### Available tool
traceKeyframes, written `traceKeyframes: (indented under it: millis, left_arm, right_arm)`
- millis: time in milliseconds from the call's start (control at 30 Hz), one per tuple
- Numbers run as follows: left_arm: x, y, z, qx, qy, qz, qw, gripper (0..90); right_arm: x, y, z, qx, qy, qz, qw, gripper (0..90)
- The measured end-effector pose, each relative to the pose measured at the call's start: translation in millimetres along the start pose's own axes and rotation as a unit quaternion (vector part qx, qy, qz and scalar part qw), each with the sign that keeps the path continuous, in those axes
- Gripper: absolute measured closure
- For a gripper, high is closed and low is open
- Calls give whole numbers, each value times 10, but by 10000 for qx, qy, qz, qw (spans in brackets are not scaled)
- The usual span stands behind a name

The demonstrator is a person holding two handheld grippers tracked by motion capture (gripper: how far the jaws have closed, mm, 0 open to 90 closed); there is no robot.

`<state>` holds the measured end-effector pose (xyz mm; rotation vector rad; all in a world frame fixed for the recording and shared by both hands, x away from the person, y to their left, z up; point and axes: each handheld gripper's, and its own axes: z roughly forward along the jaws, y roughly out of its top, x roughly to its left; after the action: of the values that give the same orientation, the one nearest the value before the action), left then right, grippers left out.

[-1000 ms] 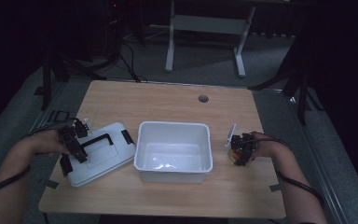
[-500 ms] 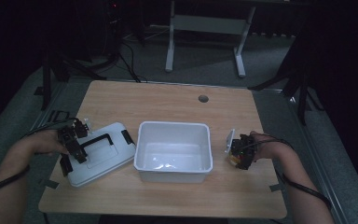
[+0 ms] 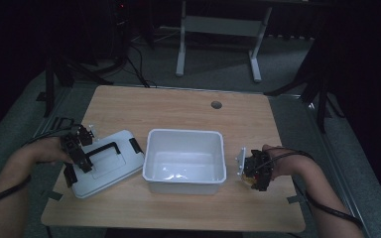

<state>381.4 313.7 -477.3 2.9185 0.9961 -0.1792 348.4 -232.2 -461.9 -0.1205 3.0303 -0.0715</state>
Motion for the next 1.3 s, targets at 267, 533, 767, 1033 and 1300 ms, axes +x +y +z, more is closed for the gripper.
traceKeyframes:
  millis: [267,533,767,1033,1300]
  left_arm:
    - [-9,13,2,-11,-24,-27,10000,265]
    - [-17,20,-35,17,49,22,10000,265]
    - [-29,5,-45,6,57,12,10000,265]
    - [-25,-12,-51,44,89,9,10000,265]
    - [-29,-7,-49,35,86,40,9999,265]
  right_arm:
    - [78,83,-254,-97,-116,-127,9998,202]
    - [91,173,-503,-81,-199,-167,9996,202]
    - [105,239,-670,-72,-290,-277,9992,202]
    - [93,328,-855,-234,-232,-380,9987,202]
    - [23,485,-1007,-278,-309,-392,9984,202]
